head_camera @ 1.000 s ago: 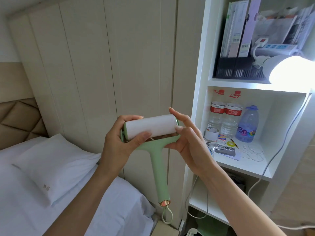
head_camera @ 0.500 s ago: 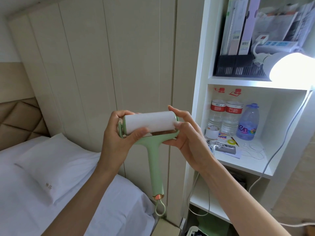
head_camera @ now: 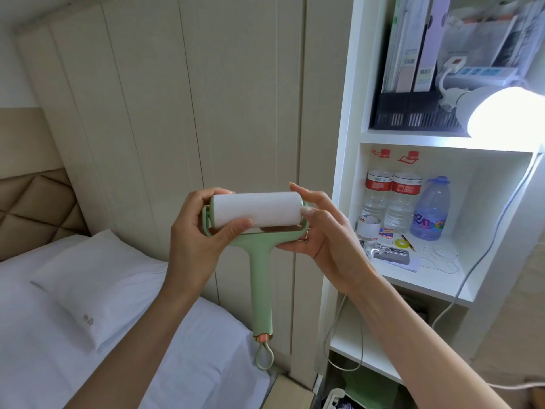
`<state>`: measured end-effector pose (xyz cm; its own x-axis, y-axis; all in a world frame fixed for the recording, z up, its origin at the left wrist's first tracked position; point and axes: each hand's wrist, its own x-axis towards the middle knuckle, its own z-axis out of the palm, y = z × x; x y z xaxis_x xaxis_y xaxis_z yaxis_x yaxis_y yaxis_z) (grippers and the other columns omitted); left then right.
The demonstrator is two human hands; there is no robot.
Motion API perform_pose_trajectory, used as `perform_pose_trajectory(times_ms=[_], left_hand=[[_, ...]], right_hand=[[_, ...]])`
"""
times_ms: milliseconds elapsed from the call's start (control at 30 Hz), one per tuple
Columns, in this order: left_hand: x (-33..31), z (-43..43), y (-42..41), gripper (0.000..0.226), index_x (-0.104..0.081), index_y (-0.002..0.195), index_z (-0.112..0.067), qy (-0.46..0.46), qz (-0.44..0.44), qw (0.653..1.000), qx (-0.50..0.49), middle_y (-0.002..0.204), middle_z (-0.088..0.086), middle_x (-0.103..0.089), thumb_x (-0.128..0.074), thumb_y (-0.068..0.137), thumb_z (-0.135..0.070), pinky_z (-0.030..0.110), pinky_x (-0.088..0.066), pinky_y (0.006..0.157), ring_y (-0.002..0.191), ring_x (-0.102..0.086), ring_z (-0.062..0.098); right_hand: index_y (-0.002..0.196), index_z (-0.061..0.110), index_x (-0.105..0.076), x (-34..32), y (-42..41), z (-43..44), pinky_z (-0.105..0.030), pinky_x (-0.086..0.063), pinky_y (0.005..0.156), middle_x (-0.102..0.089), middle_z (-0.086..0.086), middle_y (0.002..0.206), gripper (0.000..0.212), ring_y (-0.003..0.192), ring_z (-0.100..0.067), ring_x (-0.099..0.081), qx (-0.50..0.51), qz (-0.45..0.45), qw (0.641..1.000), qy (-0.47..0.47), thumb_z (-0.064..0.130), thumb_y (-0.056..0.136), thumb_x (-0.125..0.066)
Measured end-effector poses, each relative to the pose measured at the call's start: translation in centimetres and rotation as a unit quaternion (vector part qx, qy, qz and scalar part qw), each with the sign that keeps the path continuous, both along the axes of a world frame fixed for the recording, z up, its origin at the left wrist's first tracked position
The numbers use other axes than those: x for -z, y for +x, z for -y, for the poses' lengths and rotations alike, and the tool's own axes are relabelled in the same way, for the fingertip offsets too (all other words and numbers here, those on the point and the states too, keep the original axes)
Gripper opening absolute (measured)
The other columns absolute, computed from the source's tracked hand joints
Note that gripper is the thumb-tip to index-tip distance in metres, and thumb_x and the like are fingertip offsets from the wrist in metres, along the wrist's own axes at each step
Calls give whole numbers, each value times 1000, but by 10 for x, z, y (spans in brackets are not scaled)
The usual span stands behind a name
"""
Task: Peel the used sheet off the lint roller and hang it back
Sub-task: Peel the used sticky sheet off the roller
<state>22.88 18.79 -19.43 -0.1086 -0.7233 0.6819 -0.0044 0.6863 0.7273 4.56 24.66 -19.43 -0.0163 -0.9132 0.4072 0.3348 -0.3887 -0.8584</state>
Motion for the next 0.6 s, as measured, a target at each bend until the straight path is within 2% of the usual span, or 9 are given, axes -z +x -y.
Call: perform_pose_trajectory(times_ms=[133,200,300,400,600], left_hand=[[1,-1,-1,42,-58,95,-31,2,-5,1000,-4,103,-1,-62,-74,59,-48,44,-55,75,94,-60,17],[1,-2,0,47,-58,95,-32,-5,-2,1000,-10,104,1,-62,-75,58,-54,46,-55,75,94,-60,18],[0,-3,0,53,-57,96,-34,-18,9,1000,-17,106,3,-62,-71,57,-66,46,-56,74,95,-60,18],[0,-3,0,55,-56,97,-34,-24,17,999,-17,107,5,-61,-70,56,-68,44,-56,73,96,-59,18],[2,-4,-1,54,-57,96,-34,-23,17,1000,-9,107,6,-61,-71,56,-67,39,-56,72,96,-60,17]], right_hand=[[109,21,-66,-1,2,0,-42,-60,76,-57,-15,111,32,90,-30,-62,14,7,1000,7,15,81,-52],[110,20,-65,-1,3,-2,-43,-59,77,-56,-15,112,32,92,-30,-61,9,11,1000,9,15,81,-53],[108,20,-66,-1,3,-2,-49,-57,83,-56,-14,113,31,96,-29,-61,1,21,1000,14,14,80,-54],[108,20,-66,-1,0,-2,-52,-55,86,-56,-14,114,31,99,-31,-60,-12,25,1000,14,12,81,-54],[112,20,-67,3,-5,-1,-40,-59,74,-65,-8,105,35,91,-28,-64,-28,39,999,7,11,79,-59]])
